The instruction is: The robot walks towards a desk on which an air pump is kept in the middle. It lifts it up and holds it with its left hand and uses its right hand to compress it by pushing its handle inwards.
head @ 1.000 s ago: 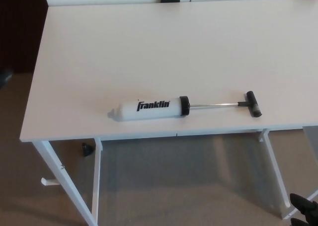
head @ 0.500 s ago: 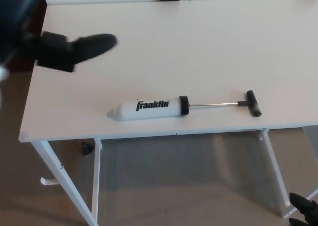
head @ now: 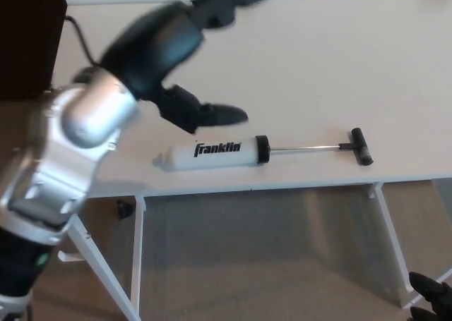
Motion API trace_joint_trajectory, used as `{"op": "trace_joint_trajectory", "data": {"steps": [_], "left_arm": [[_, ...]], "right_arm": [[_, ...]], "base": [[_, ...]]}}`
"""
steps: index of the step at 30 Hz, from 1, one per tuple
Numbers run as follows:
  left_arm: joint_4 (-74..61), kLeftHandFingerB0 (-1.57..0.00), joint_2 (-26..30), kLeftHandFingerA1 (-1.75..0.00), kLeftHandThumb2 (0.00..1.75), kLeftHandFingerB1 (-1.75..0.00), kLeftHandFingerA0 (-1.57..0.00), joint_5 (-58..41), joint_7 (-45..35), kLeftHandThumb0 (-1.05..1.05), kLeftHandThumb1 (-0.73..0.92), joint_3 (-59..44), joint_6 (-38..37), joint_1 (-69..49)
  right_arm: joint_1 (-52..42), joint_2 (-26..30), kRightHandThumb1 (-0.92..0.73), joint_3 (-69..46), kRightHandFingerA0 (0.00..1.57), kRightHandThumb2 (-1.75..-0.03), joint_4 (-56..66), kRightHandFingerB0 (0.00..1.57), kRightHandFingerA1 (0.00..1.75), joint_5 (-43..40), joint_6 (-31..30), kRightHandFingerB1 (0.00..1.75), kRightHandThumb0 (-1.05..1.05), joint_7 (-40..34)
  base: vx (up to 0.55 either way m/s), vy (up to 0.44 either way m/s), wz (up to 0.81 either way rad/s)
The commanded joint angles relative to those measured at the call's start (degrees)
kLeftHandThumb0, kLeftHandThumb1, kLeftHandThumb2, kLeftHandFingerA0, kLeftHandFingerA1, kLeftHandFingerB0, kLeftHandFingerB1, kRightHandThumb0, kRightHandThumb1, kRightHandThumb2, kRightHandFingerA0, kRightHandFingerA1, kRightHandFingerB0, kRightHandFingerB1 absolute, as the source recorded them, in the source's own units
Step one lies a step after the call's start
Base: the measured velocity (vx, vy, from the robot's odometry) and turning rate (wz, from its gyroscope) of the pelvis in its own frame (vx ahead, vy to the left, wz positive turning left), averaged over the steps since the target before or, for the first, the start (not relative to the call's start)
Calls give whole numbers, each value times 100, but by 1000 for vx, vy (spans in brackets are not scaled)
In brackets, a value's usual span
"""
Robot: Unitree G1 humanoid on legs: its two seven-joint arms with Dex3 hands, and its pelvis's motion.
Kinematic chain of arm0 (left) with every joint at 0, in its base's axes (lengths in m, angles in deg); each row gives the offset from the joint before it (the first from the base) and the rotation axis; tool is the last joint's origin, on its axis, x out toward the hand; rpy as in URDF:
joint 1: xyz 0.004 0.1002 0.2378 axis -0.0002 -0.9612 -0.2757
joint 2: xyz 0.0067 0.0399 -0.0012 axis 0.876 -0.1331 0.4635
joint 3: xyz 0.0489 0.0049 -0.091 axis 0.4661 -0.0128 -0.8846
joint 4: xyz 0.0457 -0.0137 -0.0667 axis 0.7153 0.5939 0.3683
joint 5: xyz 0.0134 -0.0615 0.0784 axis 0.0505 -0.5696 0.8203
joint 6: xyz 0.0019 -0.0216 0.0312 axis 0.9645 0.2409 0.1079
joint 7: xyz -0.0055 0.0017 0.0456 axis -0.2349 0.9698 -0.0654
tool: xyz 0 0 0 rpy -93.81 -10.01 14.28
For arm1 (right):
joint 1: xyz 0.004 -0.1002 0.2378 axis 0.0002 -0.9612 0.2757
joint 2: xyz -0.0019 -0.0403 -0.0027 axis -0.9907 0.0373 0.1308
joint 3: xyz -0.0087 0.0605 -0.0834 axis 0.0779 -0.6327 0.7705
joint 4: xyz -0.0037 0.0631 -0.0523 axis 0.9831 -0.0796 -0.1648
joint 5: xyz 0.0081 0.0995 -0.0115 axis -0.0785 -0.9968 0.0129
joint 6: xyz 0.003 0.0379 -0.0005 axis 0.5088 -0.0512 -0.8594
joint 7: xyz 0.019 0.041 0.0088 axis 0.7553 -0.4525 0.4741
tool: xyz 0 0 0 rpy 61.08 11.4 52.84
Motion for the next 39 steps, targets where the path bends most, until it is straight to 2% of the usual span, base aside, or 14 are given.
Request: {"op": "trace_joint_trajectory", "data": {"steps": [1, 10, 11, 12, 15, 16, 20, 21, 22, 23, 26, 27, 35, 39], "left_arm": [[1727, 0, -258, -49, 83, -48, -1, 2355, -468, -34, 19, 1863, 1382, 783], [2326, 0, -279, -50, 83, -48, -1, 2524, -167, -34, 19, 2233, 1360, 816], [2417, 0, -247, -49, 83, -48, -1, 2621, -95, -35, 19, 2312, 1320, 842], [2529, -5, -206, -40, 76, -31, -9, 2735, -36, -70, 41, 2402, 1260, 892], [2654, -5, -170, -40, 76, -31, -9, 2844, 22, -70, 41, 2503, 1203, 958], [2734, 0, -143, -50, 85, -48, -1, 2985, 106, -36, 20, 2602, 1172, 1000], [2912, 0, -144, -50, 85, -48, -1, 3124, 273, -36, 21, 2723, 1158, 1058], [2971, 0, -180, -49, 85, -48, 0, 3083, 280, -35, 22, 2712, 1183, 1061], [3015, 0, -207, -49, 85, -48, 0, 3056, 285, -35, 22, 2706, 1201, 1066], [3079, 0, -244, -48, 84, -48, 0, 2990, 317, -34, 21, 2665, 1196, 1062], [3161, 0, -290, -48, 84, -48, 0, 2929, 363, -34, 21, 2612, 1180, 1059], [3229, -12, -325, -40, 71, -35, -17, 2888, 462, -66, 41, 2547, 1162, 1048], [3586, -17, -515, -43, 72, -37, -28, 2975, 1048, -63, 42, 2279, 1046, 993], [3685, -17, -584, -44, 73, -37, -28, 2993, 1127, -62, 43, 2210, 1019, 980]], "right_arm": [[56, 77, -72, -61, 3, -102, 5, 0, 46, -105, -106, 32, -67, 80], [78, 92, -72, -70, 5, -103, 70, 0, 47, -92, -162, 32, -68, 77], [90, 96, -73, -72, 2, -107, 56, 0, 47, -92, -159, 34, -65, 81], [106, 101, -75, -70, 6, -106, 56, 0, 47, -75, -174, 32, -73, 71], [122, 107, -75, -68, 6, -106, 58, 0, 47, -57, -192, 32, -73, 59], [131, 101, -74, -69, 6, -105, 49, 0, 47, -61, -204, 32, -71, 58], [171, 102, -73, -64, 9, -104, -9, 0, 48, -50, -186, 32, -69, 54], [166, 111, -92, -62, 10, -75, 0, 7, 37, -29, -188, 21, -64, 44], [161, 116, -92, -61, 10, -75, 10, 7, 37, -16, -192, 21, -64, 37], [154, 117, -74, -62, 9, -105, 38, 0, 48, -24, -217, 31, -72, 43], [148, 116, -74, -64, 9, -105, 64, 0, 48, -38, -245, 31, -72, 55], [167, 126, -75, -58, 8, -106, 68, 0, 48, -27, -264, 31, -72, 60], [172, 119, -74, -71, 6, -105, 155, 0, 47, -89, -313, 31, -72, 95], [174, 134, -73, -68, 7, -105, 159, 0, 48, -65, -296, 31, -72, 98]], "base": [[0, 0, 0], [0, 0, 0], [0, 0, 0], [0, 0, 0], [0, 0, 0], [0, 0, 0], [0, 0, 0], [0, 0, 0], [0, 0, 0], [0, 0, 0], [0, 0, 0], [0, 0, 0], [0, 0, 0], [0, 0, 0]]}}
